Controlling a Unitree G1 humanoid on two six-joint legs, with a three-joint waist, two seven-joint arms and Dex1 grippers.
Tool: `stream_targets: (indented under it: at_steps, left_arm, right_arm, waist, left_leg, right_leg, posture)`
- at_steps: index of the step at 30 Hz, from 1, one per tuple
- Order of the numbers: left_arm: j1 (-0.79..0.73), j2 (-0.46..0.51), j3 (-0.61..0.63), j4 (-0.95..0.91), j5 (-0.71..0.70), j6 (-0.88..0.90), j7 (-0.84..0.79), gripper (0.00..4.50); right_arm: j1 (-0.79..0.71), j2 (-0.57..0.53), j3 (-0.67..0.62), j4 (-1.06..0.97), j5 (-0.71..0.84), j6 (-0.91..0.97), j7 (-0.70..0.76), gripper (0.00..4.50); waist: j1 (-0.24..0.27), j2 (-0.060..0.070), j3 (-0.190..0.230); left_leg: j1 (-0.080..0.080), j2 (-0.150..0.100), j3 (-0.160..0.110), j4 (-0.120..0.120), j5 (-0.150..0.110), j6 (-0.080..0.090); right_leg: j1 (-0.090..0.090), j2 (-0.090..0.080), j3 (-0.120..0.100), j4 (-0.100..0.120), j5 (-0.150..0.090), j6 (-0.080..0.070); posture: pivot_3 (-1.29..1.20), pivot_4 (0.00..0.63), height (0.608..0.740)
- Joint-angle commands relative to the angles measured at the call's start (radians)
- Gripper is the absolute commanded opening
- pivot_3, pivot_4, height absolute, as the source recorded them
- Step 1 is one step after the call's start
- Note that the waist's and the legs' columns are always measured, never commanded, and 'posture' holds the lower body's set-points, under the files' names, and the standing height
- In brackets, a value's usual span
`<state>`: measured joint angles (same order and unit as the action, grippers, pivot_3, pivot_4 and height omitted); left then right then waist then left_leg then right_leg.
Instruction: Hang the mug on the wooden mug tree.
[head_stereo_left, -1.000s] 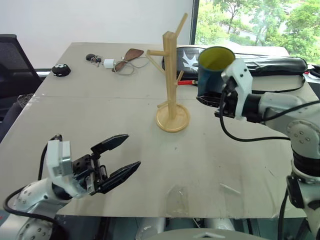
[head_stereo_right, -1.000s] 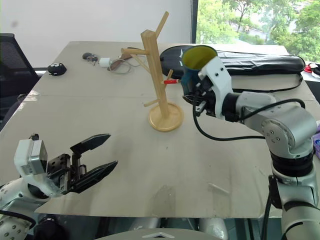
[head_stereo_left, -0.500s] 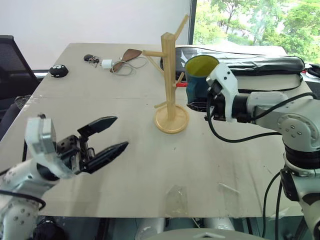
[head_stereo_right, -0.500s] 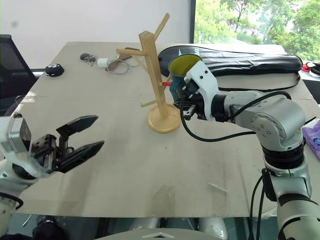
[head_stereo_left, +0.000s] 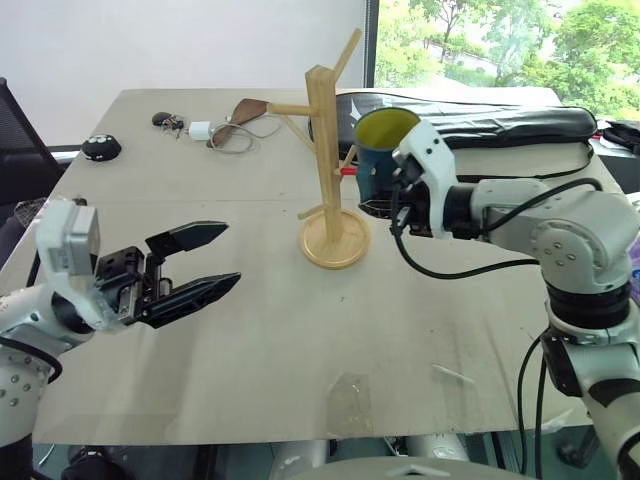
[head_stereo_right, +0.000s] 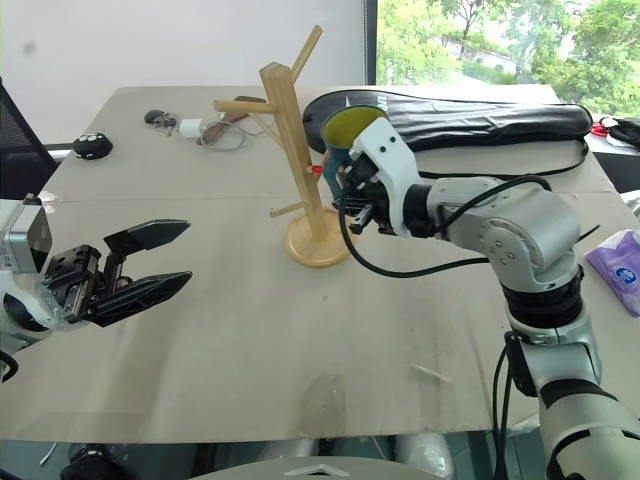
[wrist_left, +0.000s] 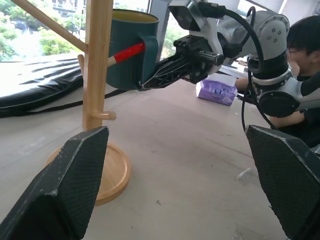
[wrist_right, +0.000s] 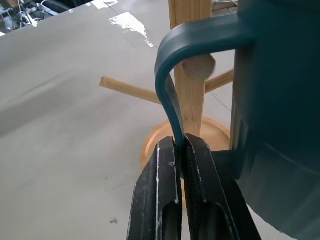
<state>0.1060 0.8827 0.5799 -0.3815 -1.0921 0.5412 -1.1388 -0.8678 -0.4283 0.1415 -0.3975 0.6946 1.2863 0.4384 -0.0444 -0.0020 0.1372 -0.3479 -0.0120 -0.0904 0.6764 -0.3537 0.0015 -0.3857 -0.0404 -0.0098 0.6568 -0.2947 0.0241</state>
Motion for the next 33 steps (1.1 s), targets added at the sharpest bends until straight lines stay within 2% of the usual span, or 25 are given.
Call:
stream_targets:
  at_steps: [1, 4, 5, 6, 7, 8, 12, 21, 25, 33]
  left_arm:
    - [-0.017, 0.013, 0.014, -0.001, 0.007, 0.006, -0.014, 4.5]
    - [-0.026, 0.005, 0.017, 0.012, 0.012, 0.009, -0.015, 4.5]
    - [-0.025, 0.002, 0.022, 0.019, 0.017, 0.008, -0.018, 4.5]
    - [-0.023, 0.0, 0.026, 0.024, 0.021, 0.007, -0.019, 4.5]
    - [-0.021, -0.001, 0.028, 0.028, 0.022, 0.008, -0.02, 4.5]
    - [-0.019, -0.001, 0.03, 0.03, 0.025, 0.007, -0.023, 4.5]
    - [-0.009, -0.005, 0.039, 0.027, 0.026, 0.01, -0.029, 4.5]
    - [0.089, -0.05, 0.093, -0.059, -0.026, 0.043, 0.005, 4.5]
    - [0.108, -0.068, 0.099, -0.082, -0.029, 0.039, 0.027, 4.5]
    - [0.103, -0.086, 0.101, -0.107, -0.039, 0.041, 0.065, 4.5]
  right_arm:
    - [-0.035, 0.023, -0.003, -0.004, -0.018, -0.02, -0.01, 0.01]
    - [-0.025, 0.019, 0.03, -0.003, -0.037, -0.044, 0.008, 0.01]
    - [-0.019, 0.014, 0.029, -0.008, -0.044, -0.053, 0.011, 0.55]
    - [-0.014, 0.006, 0.025, -0.013, -0.048, -0.059, 0.014, 0.57]
    - [-0.007, -0.008, 0.016, -0.024, -0.046, -0.067, 0.023, 1.14]
    - [0.001, -0.02, -0.007, -0.039, -0.032, -0.064, 0.034, 1.37]
    - [0.053, -0.063, -0.106, -0.11, 0.029, -0.088, 0.079, 3.08]
    - [0.287, -0.2, -0.33, -0.261, 0.164, -0.226, 0.216, 3.08]
    - [0.489, -0.257, -0.375, -0.26, 0.06, -0.416, 0.283, 3.08]
    - [0.813, -0.231, -0.478, -0.166, -0.049, -0.704, 0.345, 3.08]
  waist:
    - [0.0, 0.0, 0.0]
    - [0.002, 0.0, 0.0]
    - [0.002, 0.0, 0.0]
    - [0.002, 0.0, 0.0]
    - [0.001, 0.0, 0.0]
    - [0.003, 0.0, 0.0]
    - [0.004, 0.0, 0.0]
    - [0.005, -0.001, 0.0]
    - [0.014, -0.002, -0.001]
    - [0.029, -0.002, -0.001]
  left_leg:
    - [0.0, 0.0, 0.0, 0.0, 0.0, 0.0]
    - [0.0, -0.001, 0.0, 0.0, 0.0, 0.0]
    - [0.0, -0.001, 0.0, 0.0, 0.0, 0.0]
    - [0.0, -0.001, 0.0, -0.001, 0.0, 0.0]
    - [0.0, -0.001, 0.0, -0.001, 0.0, 0.0]
    - [0.0, -0.001, 0.0, -0.001, 0.0, 0.0]
    - [0.0, -0.002, -0.001, -0.002, 0.0, 0.0]
    - [0.0, -0.001, 0.0, -0.003, 0.0, 0.0]
    - [0.0, -0.001, 0.0, -0.002, 0.0, 0.0]
    - [0.001, -0.001, 0.001, -0.001, 0.0, 0.0]
  right_leg:
    - [0.0, 0.0, 0.0, 0.0, 0.0, 0.0]
    - [-0.001, -0.001, 0.0, 0.0, 0.0, 0.0]
    - [-0.001, -0.001, 0.0, 0.001, 0.0, 0.0]
    - [-0.001, -0.001, 0.0, 0.0, 0.0, 0.0]
    - [-0.001, -0.001, 0.0, 0.0, 0.0, 0.0]
    - [-0.001, -0.001, -0.001, 0.0, 0.0, 0.0]
    - [-0.001, -0.002, -0.001, 0.0, 0.0, 0.0]
    - [-0.001, -0.003, -0.001, -0.001, 0.0, 0.0]
    - [0.0, -0.003, -0.001, -0.002, 0.0, 0.0]
    - [0.001, -0.002, 0.0, -0.001, 0.0, 0.0]
  posture:
    - [0.0, 0.15, 0.74]
    - [0.0, 0.15, 0.74]
    - [0.0, 0.15, 0.74]
    - [0.0, 0.15, 0.74]
    - [0.0, 0.15, 0.74]
    - [0.0, 0.15, 0.74]
    - [0.0, 0.15, 0.74]
    - [0.0, 0.15, 0.74]
    - [0.0, 0.15, 0.74]
    - [0.0, 0.15, 0.74]
